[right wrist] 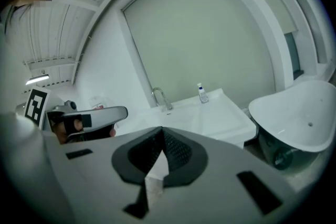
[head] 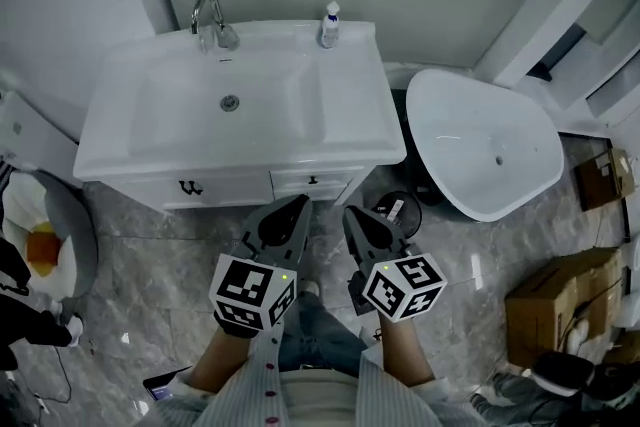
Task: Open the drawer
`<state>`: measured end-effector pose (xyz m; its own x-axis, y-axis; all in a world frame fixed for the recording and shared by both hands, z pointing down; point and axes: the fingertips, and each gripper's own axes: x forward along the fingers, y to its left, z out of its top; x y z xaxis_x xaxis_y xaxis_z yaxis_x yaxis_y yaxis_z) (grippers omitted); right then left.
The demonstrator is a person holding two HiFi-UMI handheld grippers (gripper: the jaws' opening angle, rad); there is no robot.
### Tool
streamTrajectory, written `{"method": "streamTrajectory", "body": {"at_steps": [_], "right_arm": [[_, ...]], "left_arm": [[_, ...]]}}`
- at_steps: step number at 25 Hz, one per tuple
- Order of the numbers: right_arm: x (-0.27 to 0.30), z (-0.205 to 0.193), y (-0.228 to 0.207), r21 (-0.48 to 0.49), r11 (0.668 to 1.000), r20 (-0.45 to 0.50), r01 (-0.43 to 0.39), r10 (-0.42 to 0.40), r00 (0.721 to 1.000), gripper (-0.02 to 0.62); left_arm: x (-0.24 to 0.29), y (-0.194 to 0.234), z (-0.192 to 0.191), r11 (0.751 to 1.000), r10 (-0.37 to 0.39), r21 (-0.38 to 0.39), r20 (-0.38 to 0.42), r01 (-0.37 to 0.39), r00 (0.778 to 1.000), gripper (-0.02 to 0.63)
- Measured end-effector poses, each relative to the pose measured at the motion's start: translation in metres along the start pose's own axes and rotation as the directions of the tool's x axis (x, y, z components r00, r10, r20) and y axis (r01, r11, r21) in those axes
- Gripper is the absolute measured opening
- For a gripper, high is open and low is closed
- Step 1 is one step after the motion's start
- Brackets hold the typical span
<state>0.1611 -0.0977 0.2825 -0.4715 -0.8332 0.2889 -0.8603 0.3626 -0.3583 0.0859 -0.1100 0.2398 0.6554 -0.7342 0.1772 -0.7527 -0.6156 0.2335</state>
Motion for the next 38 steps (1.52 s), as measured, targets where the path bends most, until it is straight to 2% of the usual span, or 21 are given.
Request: {"method": "streamTrajectory", "body": {"at_steps": [9, 19, 26, 38], "right_arm": [[0.034, -0.007, -0.004, 0.028, 0.999, -0.045, 0.031, -0.03, 0.999, 0.006], [0.071, -0.03, -0.024, 0.046, 0.994, -0.084, 0.098, -0.094, 0.992, 0.006], [0.089, -0.065, -0.046, 0.061, 0.993, -0.158, 0.098, -0.088, 0.983, 0.006], [0.123, -0.121, -0.081, 0.093, 0.994, -0.287, 0.062, -0.033, 0.957, 0.006]], "left_arm": [[0.021, 0.027, -0.005, 1.0, -0.03, -0.005, -0.055, 0.03, 0.998, 0.017], [0.043, 0.058, -0.042, 0.997, -0.076, -0.008, -0.148, 0.075, 0.986, 0.017], [0.052, 0.071, -0.084, 0.998, -0.061, -0.023, -0.22, 0.057, 0.974, 0.017], [0.088, 0.09, -0.152, 0.997, 0.007, -0.072, -0.289, -0.029, 0.957, 0.017]]}}
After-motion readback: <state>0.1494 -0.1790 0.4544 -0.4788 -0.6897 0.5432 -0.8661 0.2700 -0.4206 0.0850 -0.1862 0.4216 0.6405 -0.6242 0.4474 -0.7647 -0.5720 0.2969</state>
